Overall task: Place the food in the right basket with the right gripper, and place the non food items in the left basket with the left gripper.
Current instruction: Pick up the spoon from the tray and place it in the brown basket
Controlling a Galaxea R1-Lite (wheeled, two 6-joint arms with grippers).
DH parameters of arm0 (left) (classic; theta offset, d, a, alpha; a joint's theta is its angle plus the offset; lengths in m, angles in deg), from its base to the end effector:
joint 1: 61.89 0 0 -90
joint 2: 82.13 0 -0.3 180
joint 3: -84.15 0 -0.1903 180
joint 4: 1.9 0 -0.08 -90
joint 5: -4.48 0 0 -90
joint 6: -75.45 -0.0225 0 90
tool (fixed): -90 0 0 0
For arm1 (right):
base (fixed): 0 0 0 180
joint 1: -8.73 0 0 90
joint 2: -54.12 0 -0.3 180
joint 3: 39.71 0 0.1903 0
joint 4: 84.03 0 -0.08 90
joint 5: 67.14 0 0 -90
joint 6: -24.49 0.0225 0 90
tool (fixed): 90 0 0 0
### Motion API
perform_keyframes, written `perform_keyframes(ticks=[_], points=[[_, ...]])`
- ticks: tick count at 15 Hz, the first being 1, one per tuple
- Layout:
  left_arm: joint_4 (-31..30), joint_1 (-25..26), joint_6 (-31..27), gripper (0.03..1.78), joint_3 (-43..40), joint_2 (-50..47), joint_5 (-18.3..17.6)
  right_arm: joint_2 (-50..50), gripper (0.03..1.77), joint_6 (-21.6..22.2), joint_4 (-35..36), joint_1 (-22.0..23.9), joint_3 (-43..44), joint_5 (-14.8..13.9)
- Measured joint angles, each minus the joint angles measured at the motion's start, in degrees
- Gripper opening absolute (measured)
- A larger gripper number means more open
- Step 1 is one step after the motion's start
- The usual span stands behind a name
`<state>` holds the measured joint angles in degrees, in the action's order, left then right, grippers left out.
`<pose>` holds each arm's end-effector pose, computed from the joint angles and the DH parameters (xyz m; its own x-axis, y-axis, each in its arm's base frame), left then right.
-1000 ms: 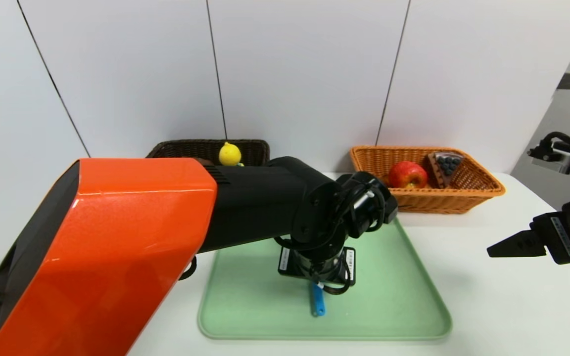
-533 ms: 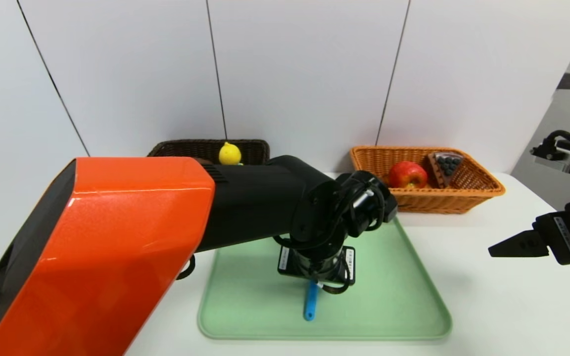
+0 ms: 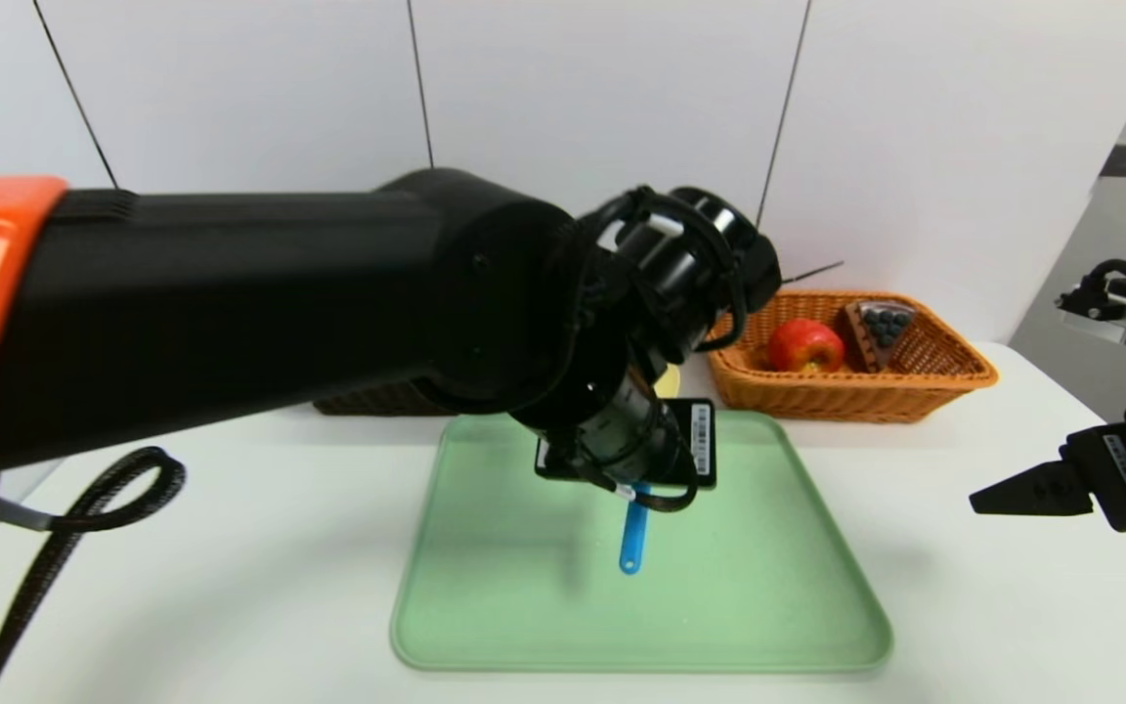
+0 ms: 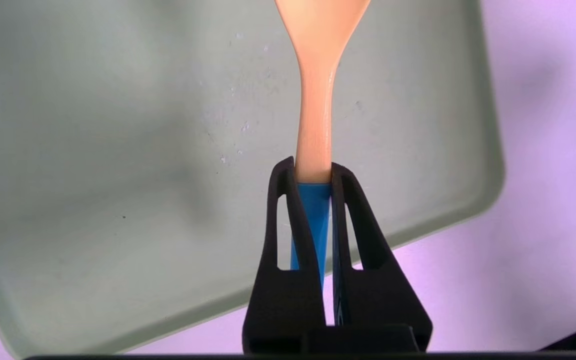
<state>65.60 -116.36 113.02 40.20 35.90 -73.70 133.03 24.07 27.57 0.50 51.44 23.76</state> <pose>0.2294 -0.3133 0.2461 0.5363 -0.3985 -0.7441 0.3007 0.9139 -0.2727 0.1834 0.0269 0.2496 0.5488 0.0953 -0.8305 -0.1578 0.9874 0.0090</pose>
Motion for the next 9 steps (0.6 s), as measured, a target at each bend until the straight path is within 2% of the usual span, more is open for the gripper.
perform_keyframes(ticks=[3, 9], points=[[-2.29, 3.60, -2.96, 0.12, -0.13, -5.94, 0.28, -0.33, 1.71, -0.10, 0.09, -0.01, -0.11, -0.02], [-6.90, 22.47, -6.38, 0.12, -0.33, -13.70, 0.39, -0.39, 1.71, 0.15, 1.12, -0.01, -0.17, -0.05]])
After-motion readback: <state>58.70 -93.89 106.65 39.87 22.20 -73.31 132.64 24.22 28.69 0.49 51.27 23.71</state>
